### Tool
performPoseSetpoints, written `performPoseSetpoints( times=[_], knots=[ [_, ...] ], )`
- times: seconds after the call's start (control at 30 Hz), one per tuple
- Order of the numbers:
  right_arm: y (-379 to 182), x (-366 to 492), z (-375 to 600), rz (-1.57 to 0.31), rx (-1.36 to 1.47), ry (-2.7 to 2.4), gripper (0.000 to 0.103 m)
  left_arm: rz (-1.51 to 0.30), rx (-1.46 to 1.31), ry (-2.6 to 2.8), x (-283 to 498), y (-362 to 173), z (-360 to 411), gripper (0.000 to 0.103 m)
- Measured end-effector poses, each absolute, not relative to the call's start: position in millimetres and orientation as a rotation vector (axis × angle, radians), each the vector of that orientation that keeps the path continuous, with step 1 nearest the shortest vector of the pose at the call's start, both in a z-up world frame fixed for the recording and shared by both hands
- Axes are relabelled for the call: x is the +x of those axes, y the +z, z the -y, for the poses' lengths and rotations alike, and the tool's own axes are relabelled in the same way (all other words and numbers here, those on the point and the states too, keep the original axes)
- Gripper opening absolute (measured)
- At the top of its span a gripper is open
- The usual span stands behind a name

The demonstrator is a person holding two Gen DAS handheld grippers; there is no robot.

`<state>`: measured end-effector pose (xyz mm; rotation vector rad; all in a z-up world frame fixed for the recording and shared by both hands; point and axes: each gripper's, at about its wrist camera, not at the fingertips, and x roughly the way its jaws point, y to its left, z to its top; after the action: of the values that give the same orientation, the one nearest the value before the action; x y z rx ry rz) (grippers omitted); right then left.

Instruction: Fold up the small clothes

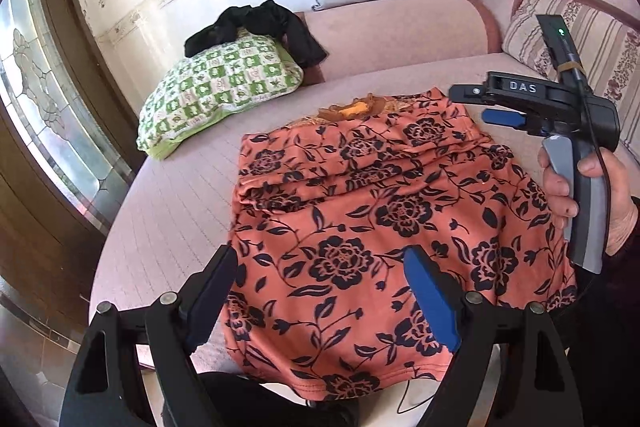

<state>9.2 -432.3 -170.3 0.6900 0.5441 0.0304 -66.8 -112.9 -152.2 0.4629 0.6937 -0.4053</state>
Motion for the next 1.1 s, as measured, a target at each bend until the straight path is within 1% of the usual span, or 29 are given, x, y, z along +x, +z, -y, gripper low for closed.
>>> performPoseSetpoints(
  times=[0.13,0.23,0.37,0.43,0.5,0.53,0.67,0.83,1.1],
  knots=[
    [-172,9,437,-0.536,0.718,0.028,0.083,-0.698,0.448,-0.369,-63,-143,105,0.085],
    [-174,11,435,-0.546,0.682,0.000,0.082,-0.680,0.450,-0.344,-63,-126,101,0.085],
    [-186,18,445,-0.585,0.697,-0.069,0.081,-0.561,0.476,-0.298,-68,-90,97,0.085],
    [-191,20,452,-0.593,0.726,-0.094,0.081,-0.523,0.456,-0.279,-67,-75,92,0.087],
    [-198,21,456,-0.617,0.742,-0.122,0.081,-0.510,0.411,-0.268,-65,-66,87,0.092],
    [-201,22,457,-0.628,0.741,-0.133,0.081,-0.514,0.381,-0.269,-64,-64,84,0.092],
    [-209,25,451,-0.698,0.695,-0.143,0.081,-0.543,0.342,-0.286,-58,-71,78,0.092],
    [-208,12,445,-0.724,0.639,-0.160,0.081,-0.584,0.340,-0.314,-57,-93,75,0.092],
    [-210,-18,449,-0.768,0.602,-0.206,0.081,-0.642,0.276,-0.349,-45,-113,73,0.092]
  ],
)
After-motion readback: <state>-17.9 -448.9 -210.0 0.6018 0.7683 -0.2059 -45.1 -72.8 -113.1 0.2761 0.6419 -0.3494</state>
